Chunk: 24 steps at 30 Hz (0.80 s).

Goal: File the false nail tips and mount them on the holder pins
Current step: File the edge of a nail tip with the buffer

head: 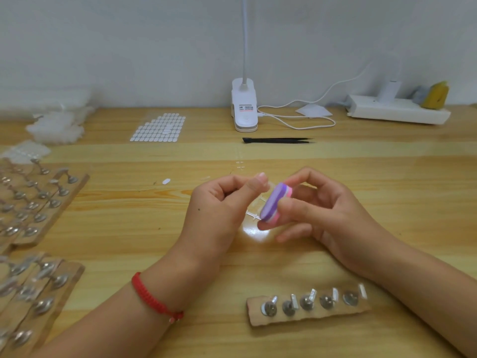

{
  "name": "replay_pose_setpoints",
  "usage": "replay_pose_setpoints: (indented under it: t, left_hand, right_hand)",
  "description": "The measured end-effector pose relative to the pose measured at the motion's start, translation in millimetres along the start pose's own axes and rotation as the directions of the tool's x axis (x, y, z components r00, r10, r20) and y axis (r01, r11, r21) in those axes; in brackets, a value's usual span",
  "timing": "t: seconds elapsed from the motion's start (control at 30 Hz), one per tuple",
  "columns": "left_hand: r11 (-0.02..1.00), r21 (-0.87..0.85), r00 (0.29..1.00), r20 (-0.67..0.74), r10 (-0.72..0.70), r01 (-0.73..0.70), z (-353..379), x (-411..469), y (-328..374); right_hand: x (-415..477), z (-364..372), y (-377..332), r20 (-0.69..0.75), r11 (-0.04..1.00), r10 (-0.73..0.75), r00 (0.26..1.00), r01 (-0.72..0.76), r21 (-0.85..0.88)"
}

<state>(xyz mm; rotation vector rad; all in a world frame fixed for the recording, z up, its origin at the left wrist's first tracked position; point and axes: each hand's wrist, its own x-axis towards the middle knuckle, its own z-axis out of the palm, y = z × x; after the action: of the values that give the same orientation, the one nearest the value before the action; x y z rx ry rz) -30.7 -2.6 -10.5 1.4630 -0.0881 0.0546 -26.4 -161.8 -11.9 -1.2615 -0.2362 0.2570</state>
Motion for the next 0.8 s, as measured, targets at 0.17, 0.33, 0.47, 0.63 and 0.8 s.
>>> replay_pose_setpoints:
  t: [0.17,0.33,0.47,0.63,0.8]
  left_hand:
    - [0.999,0.013,0.999,0.029,0.03,-0.03,-0.1,-0.5,-0.9]
    - [0.999,0.046,0.998,0.067,0.013,-0.016,-0.5,0.8,-2.6]
    - [0.997,0.08,0.996,0.09,0.0,-0.007,-0.2,0.3,-3.6]
    - [0.996,0.088,0.994,0.109,0.002,-0.011,-0.6,0.5,-6.1]
    - [0.996,0.08,0.994,0.104,0.019,-0.028,-0.4,1.2,-7.1]
  right_hand:
    - [1.1,-5.2,-2.8,-0.117,0.993,-0.016,0.993,0.029,0.115]
    - [-0.9,-1.1,-0.4,0.009,1.0,0.001,1.0,-0.001,-0.008]
    - [1.7,-6.3,-1.9,-0.074,0.991,0.016,0.997,-0.006,0.137]
    - [0.4,-0.6,0.2,0.006,1.0,0.003,1.0,-0.003,-0.004]
    - [0.4,-5.0,-0.2,0.01,0.998,0.027,1.0,-0.028,0.055]
